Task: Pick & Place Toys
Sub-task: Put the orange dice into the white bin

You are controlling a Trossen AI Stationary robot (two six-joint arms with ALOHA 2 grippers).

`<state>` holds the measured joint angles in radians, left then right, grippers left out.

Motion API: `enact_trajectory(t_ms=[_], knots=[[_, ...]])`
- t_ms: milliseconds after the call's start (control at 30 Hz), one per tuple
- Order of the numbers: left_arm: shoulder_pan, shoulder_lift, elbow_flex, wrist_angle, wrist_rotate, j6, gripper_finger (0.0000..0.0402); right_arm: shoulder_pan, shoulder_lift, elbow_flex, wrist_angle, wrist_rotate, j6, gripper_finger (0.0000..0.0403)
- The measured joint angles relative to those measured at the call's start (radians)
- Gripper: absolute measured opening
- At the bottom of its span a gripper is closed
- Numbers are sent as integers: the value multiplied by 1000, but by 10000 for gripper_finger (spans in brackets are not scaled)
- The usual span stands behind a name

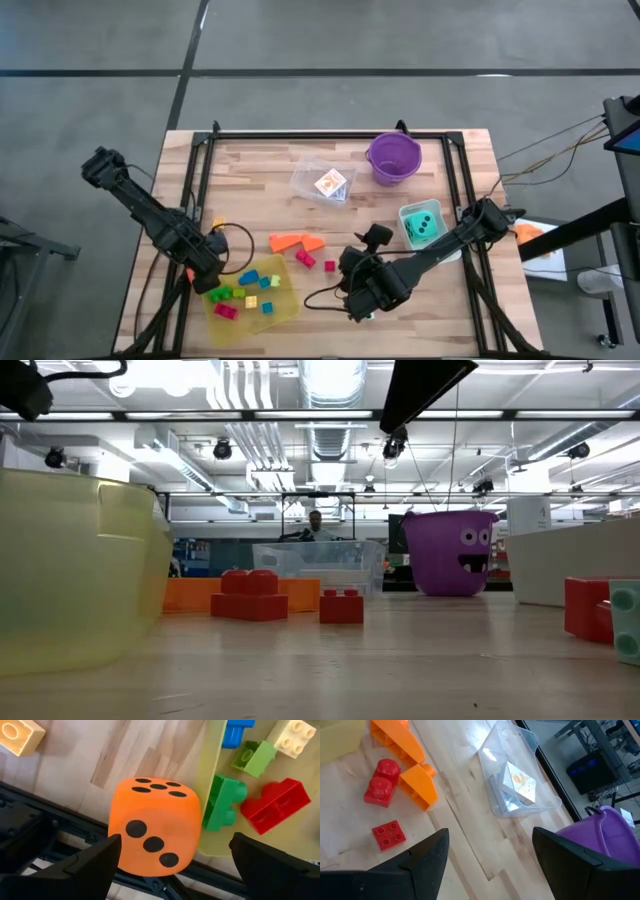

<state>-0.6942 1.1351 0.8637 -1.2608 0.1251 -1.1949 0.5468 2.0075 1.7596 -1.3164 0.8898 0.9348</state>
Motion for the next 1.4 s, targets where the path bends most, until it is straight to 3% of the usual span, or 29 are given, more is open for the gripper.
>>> enact_trajectory(t_ms=[533,1400], knots=[[-15,127,-37,-32,52,77,367,0,0,0,26,0,0,283],[-13,126,-83,8,2,203,367,0,0,0,75,0,0,283]])
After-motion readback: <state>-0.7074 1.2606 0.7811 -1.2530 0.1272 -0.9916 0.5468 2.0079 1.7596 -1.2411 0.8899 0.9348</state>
